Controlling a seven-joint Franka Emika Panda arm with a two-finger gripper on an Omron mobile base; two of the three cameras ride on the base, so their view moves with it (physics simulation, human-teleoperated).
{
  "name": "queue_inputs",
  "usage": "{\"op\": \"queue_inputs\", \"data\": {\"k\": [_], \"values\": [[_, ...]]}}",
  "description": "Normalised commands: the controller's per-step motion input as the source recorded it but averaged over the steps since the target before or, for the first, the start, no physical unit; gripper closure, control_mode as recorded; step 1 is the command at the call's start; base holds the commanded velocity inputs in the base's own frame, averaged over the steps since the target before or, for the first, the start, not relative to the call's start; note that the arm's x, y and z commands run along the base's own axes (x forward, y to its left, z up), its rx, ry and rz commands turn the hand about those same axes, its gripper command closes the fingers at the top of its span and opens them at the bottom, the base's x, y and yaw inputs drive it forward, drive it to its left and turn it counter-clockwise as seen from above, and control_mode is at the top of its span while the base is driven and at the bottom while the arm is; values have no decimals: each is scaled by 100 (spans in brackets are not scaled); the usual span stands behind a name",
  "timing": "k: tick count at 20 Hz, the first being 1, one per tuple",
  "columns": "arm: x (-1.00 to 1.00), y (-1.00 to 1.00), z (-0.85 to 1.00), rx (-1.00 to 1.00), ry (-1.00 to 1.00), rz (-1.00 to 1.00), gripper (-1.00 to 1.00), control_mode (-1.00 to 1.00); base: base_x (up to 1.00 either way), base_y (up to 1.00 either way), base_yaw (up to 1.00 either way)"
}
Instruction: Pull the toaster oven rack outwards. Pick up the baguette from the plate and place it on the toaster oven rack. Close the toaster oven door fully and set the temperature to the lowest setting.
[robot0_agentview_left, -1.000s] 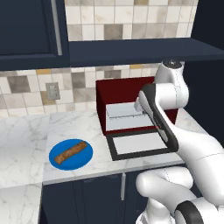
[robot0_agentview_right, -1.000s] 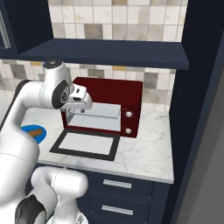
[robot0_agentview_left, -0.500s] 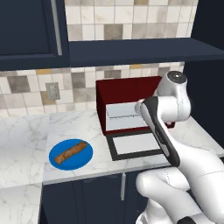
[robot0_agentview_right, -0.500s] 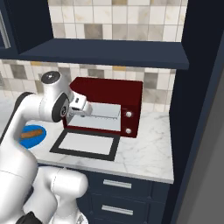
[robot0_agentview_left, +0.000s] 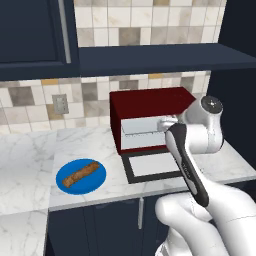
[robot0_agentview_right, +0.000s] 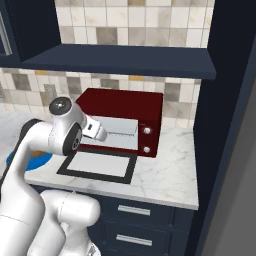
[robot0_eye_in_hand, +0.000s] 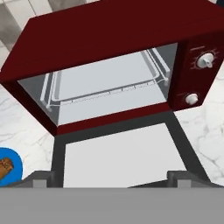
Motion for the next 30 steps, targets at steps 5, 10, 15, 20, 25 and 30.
{"op": "queue_inputs", "data": {"k": [5,10,15,20,25,30], "values": [[0,-14,-7,0,-13,0,-100,-100,0,0,0],[0,-21,-3,0,-15,0,-100,-100,0,0,0],[0,-13,0,4,-14,0,-100,-100,0,0,0],[0,-1,0,5,-7,0,-100,-100,0,0,0],[0,0,0,7,0,0,-100,-100,0,0,0],[2,0,0,1,0,0,-100,-100,0,0,0]]}}
